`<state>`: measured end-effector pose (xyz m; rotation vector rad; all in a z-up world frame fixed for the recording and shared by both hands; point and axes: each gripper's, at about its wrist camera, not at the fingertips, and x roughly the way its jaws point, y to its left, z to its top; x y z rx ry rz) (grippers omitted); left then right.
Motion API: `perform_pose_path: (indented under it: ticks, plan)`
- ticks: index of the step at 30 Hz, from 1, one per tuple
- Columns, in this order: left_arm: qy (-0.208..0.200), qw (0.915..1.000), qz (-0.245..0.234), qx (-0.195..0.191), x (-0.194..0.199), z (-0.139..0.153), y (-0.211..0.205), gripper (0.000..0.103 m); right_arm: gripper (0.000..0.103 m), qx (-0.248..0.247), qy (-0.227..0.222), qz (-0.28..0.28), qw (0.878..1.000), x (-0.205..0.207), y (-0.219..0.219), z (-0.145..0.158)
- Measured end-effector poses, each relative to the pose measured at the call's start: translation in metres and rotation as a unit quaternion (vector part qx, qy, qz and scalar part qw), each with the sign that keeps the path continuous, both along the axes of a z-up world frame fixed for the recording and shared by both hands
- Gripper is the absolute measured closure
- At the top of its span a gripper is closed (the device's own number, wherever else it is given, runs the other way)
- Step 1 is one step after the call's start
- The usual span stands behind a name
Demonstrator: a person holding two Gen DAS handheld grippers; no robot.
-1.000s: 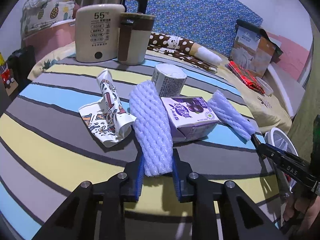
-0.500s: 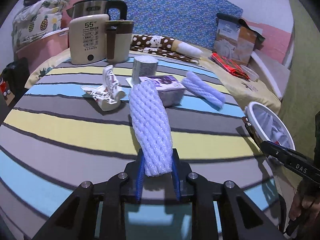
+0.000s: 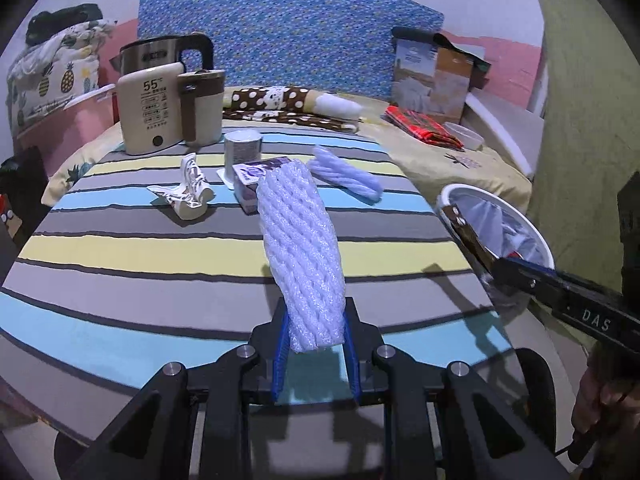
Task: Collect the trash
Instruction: 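Grasp the white foam net sleeve with the left gripper while the right gripper grasps the brown chocolate wrapper, then carry the foam sleeve and wrapper over the wastebasket and open both grippers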
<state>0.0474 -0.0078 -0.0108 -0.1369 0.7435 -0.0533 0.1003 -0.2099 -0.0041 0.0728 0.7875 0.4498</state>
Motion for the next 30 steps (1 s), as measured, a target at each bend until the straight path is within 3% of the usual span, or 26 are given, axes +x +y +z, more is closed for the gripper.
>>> perform_pose_path:
  ticks: [15,30]
  plan:
    - [-0.018,0.9989,-0.043,-0.003,-0.020,0.013,-0.023,0.079,0.077,0.004,-0.027,-0.027,0.999,-0.022,-0.011,0.011]
    - [-0.016,0.9936,-0.112,-0.002,0.025,0.019,-0.073,0.079,0.077,0.011,-0.022,-0.087,0.996,-0.007,-0.057,0.006]
